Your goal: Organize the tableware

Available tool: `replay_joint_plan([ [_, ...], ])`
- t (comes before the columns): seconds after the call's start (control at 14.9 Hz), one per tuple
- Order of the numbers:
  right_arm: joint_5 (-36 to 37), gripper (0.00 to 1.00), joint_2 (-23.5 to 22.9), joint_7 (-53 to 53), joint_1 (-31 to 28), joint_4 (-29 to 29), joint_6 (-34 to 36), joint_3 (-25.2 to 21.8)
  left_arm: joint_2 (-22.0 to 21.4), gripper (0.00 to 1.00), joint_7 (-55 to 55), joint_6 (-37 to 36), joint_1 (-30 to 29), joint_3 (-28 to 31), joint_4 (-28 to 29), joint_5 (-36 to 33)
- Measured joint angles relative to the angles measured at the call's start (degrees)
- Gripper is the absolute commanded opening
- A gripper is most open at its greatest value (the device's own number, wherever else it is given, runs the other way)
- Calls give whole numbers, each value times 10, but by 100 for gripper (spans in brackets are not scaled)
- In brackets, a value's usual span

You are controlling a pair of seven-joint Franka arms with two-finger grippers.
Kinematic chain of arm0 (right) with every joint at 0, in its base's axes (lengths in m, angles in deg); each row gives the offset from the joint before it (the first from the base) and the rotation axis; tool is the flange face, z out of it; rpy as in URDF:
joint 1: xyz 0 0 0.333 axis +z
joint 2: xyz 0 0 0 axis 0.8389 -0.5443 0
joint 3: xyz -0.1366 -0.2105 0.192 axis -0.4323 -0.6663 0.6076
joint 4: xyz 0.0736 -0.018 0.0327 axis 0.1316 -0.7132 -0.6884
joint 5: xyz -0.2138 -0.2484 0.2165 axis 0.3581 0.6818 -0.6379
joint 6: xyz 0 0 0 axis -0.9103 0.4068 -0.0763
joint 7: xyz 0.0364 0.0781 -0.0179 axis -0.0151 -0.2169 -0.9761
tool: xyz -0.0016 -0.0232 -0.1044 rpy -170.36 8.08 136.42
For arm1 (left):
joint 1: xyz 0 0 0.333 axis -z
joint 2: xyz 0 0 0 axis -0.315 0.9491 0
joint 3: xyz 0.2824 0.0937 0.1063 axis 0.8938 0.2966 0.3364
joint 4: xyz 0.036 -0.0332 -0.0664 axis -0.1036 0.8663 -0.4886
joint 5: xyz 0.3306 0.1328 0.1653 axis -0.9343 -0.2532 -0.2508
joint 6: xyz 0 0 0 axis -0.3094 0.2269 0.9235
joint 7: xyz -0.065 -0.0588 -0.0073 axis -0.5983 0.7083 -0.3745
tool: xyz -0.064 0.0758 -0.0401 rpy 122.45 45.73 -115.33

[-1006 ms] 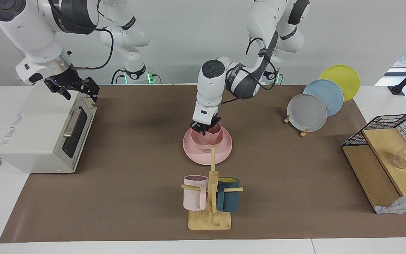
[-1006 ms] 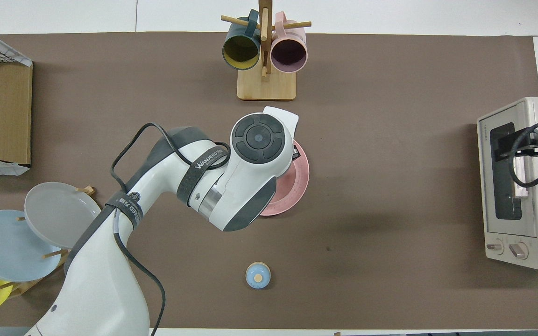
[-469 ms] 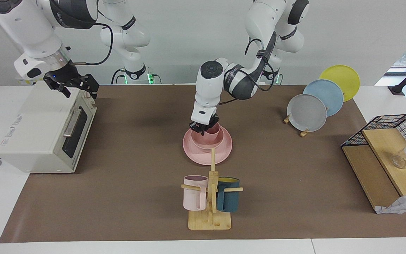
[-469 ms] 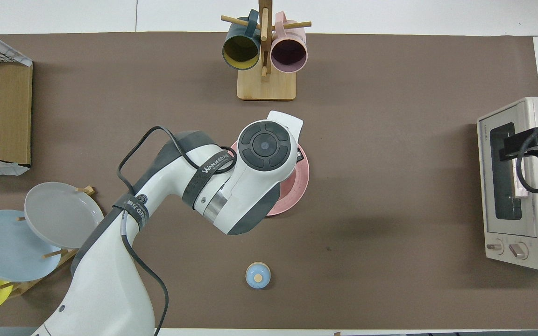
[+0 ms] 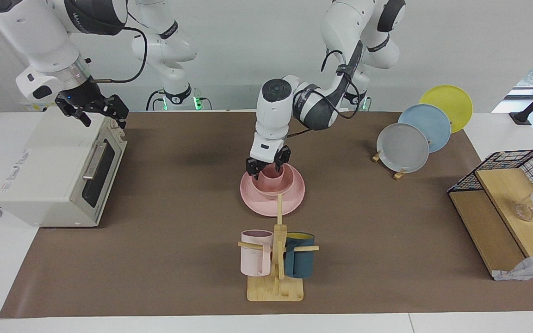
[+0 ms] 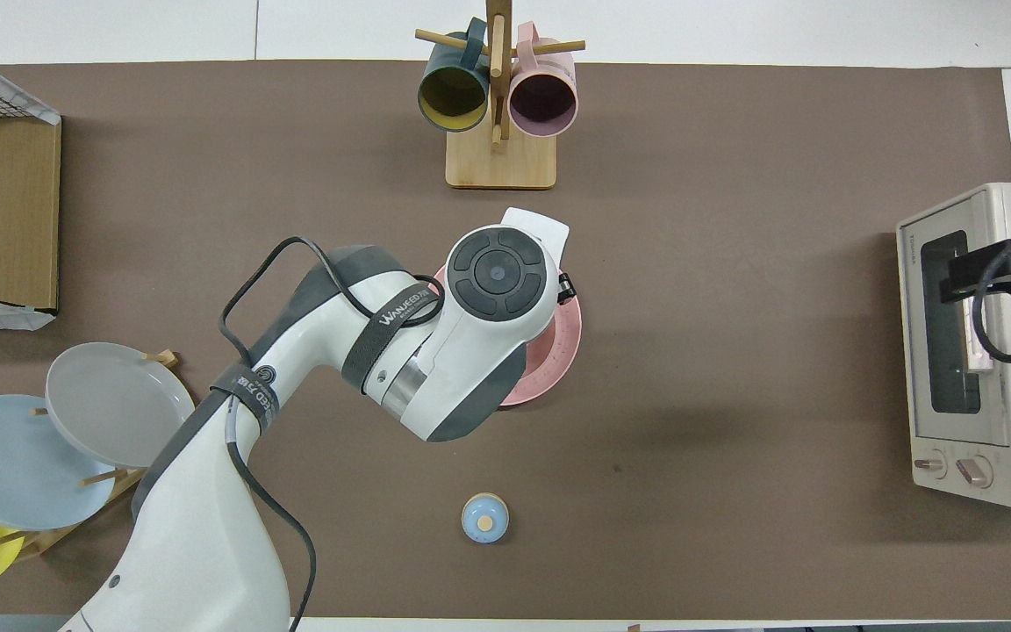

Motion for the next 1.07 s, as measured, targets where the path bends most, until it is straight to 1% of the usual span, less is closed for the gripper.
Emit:
replay_joint_plan([
  [0.2,0,100,0,0,1,0,0,0,-43,100,23,-59,-13,6,-11,-2],
  [0.34,0,100,0,0,2,2,0,2,-83,100,67,-108,-45,9,-16,-2],
  [0.47,0,100,0,0,2,6,0,3,-123,100,140,-155,-98,12,-18,-2],
  [0.67,0,100,0,0,3,11,0,8,-171,100,296,-221,-202,16,-18,-2],
  [0.87,0,100,0,0,3,12,0,8,-199,100,445,-253,-293,18,-6,-2],
  [1.07,0,100,0,0,3,13,-4,8,-211,100,527,-253,-340,17,13,-2],
])
